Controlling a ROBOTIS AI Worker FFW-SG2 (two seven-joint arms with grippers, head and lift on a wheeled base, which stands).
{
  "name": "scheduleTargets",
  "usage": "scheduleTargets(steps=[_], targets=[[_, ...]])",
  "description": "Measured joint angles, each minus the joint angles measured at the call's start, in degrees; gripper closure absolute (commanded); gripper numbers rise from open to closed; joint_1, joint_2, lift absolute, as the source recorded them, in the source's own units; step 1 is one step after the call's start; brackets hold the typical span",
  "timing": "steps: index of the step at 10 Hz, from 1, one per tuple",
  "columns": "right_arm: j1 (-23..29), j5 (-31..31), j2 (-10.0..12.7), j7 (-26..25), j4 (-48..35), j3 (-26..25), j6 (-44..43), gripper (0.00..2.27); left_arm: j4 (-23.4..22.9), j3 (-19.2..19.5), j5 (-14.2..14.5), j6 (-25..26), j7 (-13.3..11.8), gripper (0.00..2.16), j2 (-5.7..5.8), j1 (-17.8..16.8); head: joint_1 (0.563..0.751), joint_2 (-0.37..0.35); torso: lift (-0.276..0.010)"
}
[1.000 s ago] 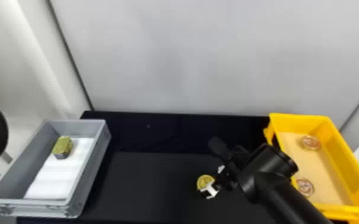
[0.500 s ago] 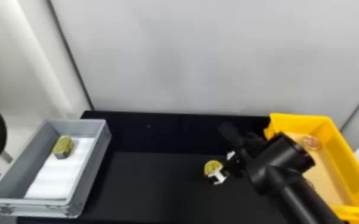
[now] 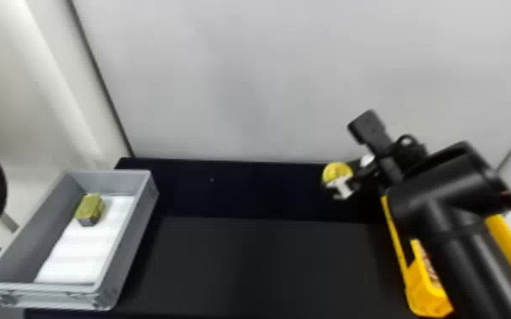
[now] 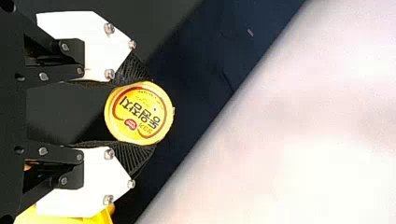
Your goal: Pick up the round yellow can and place it in the yellow rectangular box
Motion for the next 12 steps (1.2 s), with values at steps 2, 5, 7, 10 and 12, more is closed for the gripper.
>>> scheduleTargets(steps=[2, 5, 7, 10, 12], targets=[[-1.3, 1.6, -1.2, -0.7, -3.9, -2.2, 1.5, 0.73, -0.1, 0.0, 0.0, 0.2, -0.1, 0.10, 0.19, 0.0, 0.694, 0.055, -0.003], [-2.0, 3.3, -3.5, -1.2, -5.9, -6.3, 2.4, 0.73, -0.4, 0.2, 0.0, 0.5, -0.2, 0.10, 0.58, 0.0, 0.694, 0.055, -0.003], [-2.0, 4.4, -5.0, -1.3, -7.2, -8.4, 3.0, 0.73, -0.6, 0.4, 0.0, 0.8, -0.2, 0.10, 0.77, 0.0, 0.694, 0.055, -0.003], [-1.8, 5.4, -6.8, -1.3, -8.0, -11.5, 3.4, 0.73, -1.1, 0.5, -0.1, 1.4, -0.3, 0.10, 0.88, -0.2, 0.694, 0.055, -0.003], [-1.5, 5.6, -7.9, -1.4, -7.3, -15.3, 3.4, 0.73, -1.3, 0.6, -0.1, 1.5, -0.4, 0.10, 0.90, -0.3, 0.694, 0.055, -0.003]])
